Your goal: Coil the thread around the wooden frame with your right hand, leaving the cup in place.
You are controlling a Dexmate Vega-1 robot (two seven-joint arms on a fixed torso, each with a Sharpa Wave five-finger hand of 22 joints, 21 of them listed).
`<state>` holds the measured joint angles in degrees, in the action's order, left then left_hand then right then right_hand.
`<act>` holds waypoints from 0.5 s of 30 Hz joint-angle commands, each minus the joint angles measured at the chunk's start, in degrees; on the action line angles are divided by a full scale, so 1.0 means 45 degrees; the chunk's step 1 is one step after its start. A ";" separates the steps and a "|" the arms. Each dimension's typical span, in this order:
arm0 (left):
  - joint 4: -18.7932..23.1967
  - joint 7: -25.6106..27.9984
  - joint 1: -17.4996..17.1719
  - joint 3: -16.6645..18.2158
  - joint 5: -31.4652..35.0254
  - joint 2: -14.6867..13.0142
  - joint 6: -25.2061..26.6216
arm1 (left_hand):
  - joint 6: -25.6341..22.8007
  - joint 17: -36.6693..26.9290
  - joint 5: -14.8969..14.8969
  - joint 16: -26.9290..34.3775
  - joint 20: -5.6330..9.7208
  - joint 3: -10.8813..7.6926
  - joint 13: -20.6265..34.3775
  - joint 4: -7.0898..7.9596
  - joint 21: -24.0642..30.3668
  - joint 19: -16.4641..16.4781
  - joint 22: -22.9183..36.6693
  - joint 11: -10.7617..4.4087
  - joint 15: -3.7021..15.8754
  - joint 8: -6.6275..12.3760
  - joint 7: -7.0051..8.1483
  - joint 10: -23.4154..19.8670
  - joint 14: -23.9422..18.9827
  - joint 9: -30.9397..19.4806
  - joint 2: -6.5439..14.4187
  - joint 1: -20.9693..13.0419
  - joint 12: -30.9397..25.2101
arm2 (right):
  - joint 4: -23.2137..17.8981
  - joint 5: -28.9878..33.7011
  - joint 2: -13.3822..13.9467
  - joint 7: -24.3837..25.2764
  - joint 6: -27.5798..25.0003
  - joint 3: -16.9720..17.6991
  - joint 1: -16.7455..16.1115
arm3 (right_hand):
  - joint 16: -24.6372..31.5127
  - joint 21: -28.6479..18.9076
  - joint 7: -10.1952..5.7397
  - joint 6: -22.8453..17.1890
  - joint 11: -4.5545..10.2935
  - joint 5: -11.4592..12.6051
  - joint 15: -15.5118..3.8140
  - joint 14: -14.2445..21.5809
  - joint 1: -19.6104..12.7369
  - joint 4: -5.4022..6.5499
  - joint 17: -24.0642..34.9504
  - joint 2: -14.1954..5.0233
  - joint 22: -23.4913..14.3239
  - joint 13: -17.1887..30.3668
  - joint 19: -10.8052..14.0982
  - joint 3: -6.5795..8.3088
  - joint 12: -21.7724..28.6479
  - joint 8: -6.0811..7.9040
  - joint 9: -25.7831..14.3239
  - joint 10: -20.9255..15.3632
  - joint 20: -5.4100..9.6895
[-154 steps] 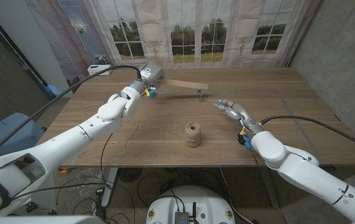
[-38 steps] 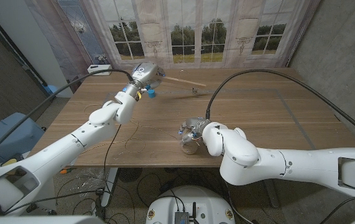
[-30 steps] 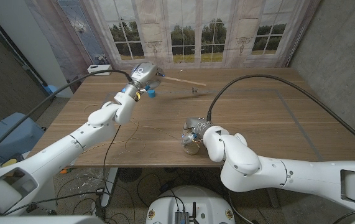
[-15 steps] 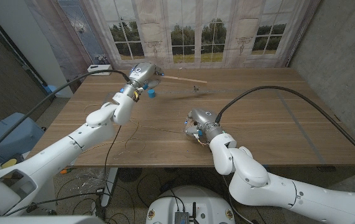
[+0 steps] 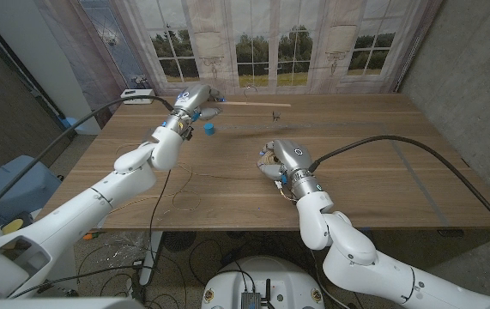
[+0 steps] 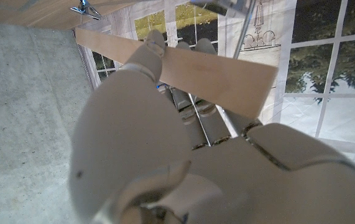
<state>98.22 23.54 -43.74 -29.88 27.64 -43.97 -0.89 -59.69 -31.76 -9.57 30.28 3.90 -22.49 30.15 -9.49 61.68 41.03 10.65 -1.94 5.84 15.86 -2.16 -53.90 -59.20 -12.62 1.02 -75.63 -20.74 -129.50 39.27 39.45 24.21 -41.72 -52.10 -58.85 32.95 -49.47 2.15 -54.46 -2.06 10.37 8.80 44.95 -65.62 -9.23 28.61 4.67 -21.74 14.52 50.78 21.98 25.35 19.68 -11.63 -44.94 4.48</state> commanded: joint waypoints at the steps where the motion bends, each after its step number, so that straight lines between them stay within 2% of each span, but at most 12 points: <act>1: -0.0508 -0.0782 -0.0116 0.0679 -0.2547 0.0194 -0.1278 | -0.0405 -0.0055 -0.0061 -0.0006 0.0993 -0.0172 0.0071 0.0045 0.0108 -0.0065 -0.0005 0.0007 0.1574 0.0066 -0.0275 -0.0054 -0.0925 -0.0063 0.1391 -0.1341 0.0034 | 0.1382 -0.1020 -0.0751 0.2984 0.3729 0.2029 -0.1321 | -0.0099 -0.0163 0.0002 -0.0099 0.0038 0.0085 -0.4910 0.3375 -0.3142 0.0065 0.0637 -0.3019 -0.0014 0.0051 0.0159 0.0019 0.0045 -0.0074 -0.0015 -0.0021 0.1697; 6: -0.0826 -0.1318 -0.0067 0.0863 -0.3567 0.0294 -0.1719 | -0.0394 -0.0070 -0.0060 -0.0032 0.0984 -0.0188 0.0098 0.0051 0.0147 -0.0079 -0.0013 0.0020 0.1570 0.0036 -0.0299 -0.0073 -0.0908 -0.0066 0.1389 -0.1335 0.0054 | 0.2282 -0.1556 -0.1147 0.4124 0.5697 0.2560 -0.1394 | -0.0174 -0.0221 -0.0004 -0.0103 0.0053 0.0094 -0.4909 0.3366 -0.3153 0.0085 0.0603 -0.3023 -0.0015 0.0078 0.0095 0.0007 0.0029 -0.0105 -0.0020 0.0010 0.1694; 13: -0.1045 -0.1760 -0.0004 0.0964 -0.4212 0.0308 -0.1916 | -0.0373 -0.0093 -0.0061 -0.0042 0.0965 -0.0212 0.0121 0.0054 0.0193 -0.0112 -0.0026 0.0028 0.1572 -0.0007 -0.0344 -0.0097 -0.0944 -0.0071 0.1385 -0.1330 0.0089 | 0.3376 -0.2424 -0.1636 0.4985 0.8195 0.3172 -0.1311 | -0.0230 -0.0313 -0.0012 -0.0103 0.0020 0.0105 -0.4909 0.3400 -0.3172 0.0108 0.0606 -0.3031 -0.0017 0.0115 0.0025 -0.0010 0.0029 -0.0152 -0.0027 -0.0004 0.1688; 15: -0.1079 -0.1823 0.0006 0.0974 -0.4311 0.0315 -0.1947 | -0.0400 -0.0104 -0.0061 -0.0049 0.0966 -0.0223 0.0137 0.0054 0.0209 -0.0131 -0.0031 0.0017 0.1572 -0.0010 -0.0367 -0.0092 -0.0949 -0.0073 0.1383 -0.1329 0.0106 | 0.3539 -0.2505 -0.1745 0.5044 0.8570 0.3282 -0.1316 | -0.0256 -0.0344 -0.0020 -0.0105 0.0019 0.0108 -0.4909 0.3399 -0.3178 0.0116 0.0600 -0.3035 -0.0018 0.0126 0.0009 -0.0014 0.0027 -0.0166 -0.0030 -0.0004 0.1685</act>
<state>95.03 18.59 -44.01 -26.67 14.64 -42.93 -7.01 -59.78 -32.07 -9.55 30.10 3.80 -22.73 30.47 -9.72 62.34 40.70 10.39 -1.95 5.94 15.56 -2.27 -53.89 -59.28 -12.66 1.01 -75.64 -20.52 -120.73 32.74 35.00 40.46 -18.25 -42.46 -63.93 32.04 -50.52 2.14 -54.45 -2.05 10.63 8.80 44.95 -65.62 -8.99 31.23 4.67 -21.74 14.80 50.78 21.73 25.34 19.20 -11.64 -44.94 4.48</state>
